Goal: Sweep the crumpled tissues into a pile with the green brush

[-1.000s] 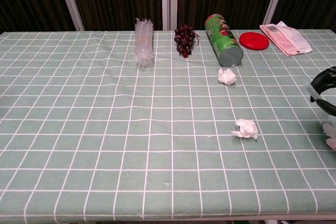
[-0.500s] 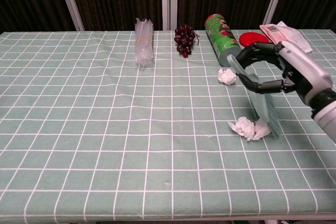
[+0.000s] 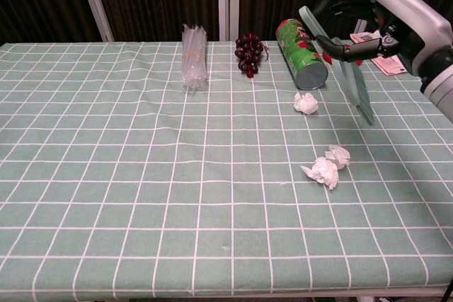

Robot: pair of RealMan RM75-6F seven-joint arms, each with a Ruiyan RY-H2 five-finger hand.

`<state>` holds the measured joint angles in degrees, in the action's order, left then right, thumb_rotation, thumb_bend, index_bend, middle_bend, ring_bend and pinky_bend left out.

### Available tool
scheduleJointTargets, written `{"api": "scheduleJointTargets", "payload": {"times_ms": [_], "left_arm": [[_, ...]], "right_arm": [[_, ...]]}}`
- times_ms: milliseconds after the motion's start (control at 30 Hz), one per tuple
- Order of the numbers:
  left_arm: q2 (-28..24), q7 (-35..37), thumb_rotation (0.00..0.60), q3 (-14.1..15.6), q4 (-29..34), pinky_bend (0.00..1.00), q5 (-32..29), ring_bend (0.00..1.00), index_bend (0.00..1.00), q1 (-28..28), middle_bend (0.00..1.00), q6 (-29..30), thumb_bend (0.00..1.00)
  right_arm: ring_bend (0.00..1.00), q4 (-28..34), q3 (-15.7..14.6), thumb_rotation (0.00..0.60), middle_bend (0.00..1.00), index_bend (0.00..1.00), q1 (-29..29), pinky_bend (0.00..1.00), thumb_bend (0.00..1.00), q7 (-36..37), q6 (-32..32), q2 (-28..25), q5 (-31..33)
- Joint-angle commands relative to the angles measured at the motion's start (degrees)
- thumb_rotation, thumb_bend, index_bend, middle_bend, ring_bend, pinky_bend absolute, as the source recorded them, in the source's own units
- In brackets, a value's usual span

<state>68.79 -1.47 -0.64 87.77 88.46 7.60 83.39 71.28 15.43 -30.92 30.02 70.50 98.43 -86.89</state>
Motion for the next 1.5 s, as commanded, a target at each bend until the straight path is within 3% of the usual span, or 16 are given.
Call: {"api": "scheduleJointTargets", "payload": {"times_ms": [33, 100, 333, 600, 800, 1100, 1267, 1500], "left_arm": [[-0.1, -0.08, 0.6, -0.02, 0.11, 0.19, -0.1, 0.14, 0.24, -0.04, 0.19, 0.0, 0.0], [-0.2, -0.23, 0.6, -0.03, 0.28, 0.19, -0.19, 0.14, 0.24, -0.04, 0.19, -0.05, 0.0], [-0.65, -0.98, 0.6, -0.07, 1.04, 0.19, -1.04, 0.14, 0.24, 0.02, 0.19, -0.82, 0.0], [-1.21, -2.2, 0.6, -0.23, 2.46, 0.19, -2.45, 0.14, 0.24, -0.17, 0.19, -1.43, 0.0], [-1.59, -3.06, 0.6, -0.39, 3.46, 0.19, -3.05, 0.14, 0.24, -0.31, 0.19, -1.47, 0.0], [-1.79, -3.36, 0.6, -0.32, 3.79, 0.19, -3.13, 0.14, 0.24, -0.27, 0.19, -1.75, 0.0], [-1.85, -3.41, 0.6, -0.33, 3.94, 0.19, -3.14, 0.14, 0.24, -0.3, 0.19, -1.74, 0.0], [-1.49, -3.03, 0.6, -0.36, 3.5, 0.19, -2.91, 0.14, 0.24, -0.15, 0.19, -1.85, 0.0]], "right_arm": [[0.3, 1.78, 1.79, 0.6, 0.59, 0.72, -5.07, 0.18, 0.45, 1.89, -8.86, -3.27, 2.4], [0.3, 0.57, 1.94, 0.6, 0.59, 0.72, -8.16, 0.22, 0.46, 4.66, -13.65, -4.63, 2.25], [0.3, -9.21, 0.23, 0.6, 0.59, 0.72, -16.85, 0.22, 0.5, 10.26, -22.57, -3.32, -0.38], [0.3, -19.73, -2.5, 0.6, 0.59, 0.72, -22.01, 0.24, 0.51, 19.51, -25.42, 0.54, -1.98], [0.31, -23.95, -5.63, 0.6, 0.59, 0.72, -24.53, 0.25, 0.51, 28.83, -24.71, 2.43, -4.64], [0.3, -29.8, -8.91, 0.6, 0.59, 0.72, -26.64, 0.26, 0.51, 35.0, -27.21, 4.23, -4.69], [0.31, -27.93, -11.46, 0.6, 0.6, 0.72, -26.44, 0.26, 0.52, 41.42, -27.0, 2.87, -5.68], [0.31, -15.8, -18.49, 0.6, 0.6, 0.72, -23.09, 0.27, 0.52, 51.43, -16.78, -6.19, -11.99]]}}
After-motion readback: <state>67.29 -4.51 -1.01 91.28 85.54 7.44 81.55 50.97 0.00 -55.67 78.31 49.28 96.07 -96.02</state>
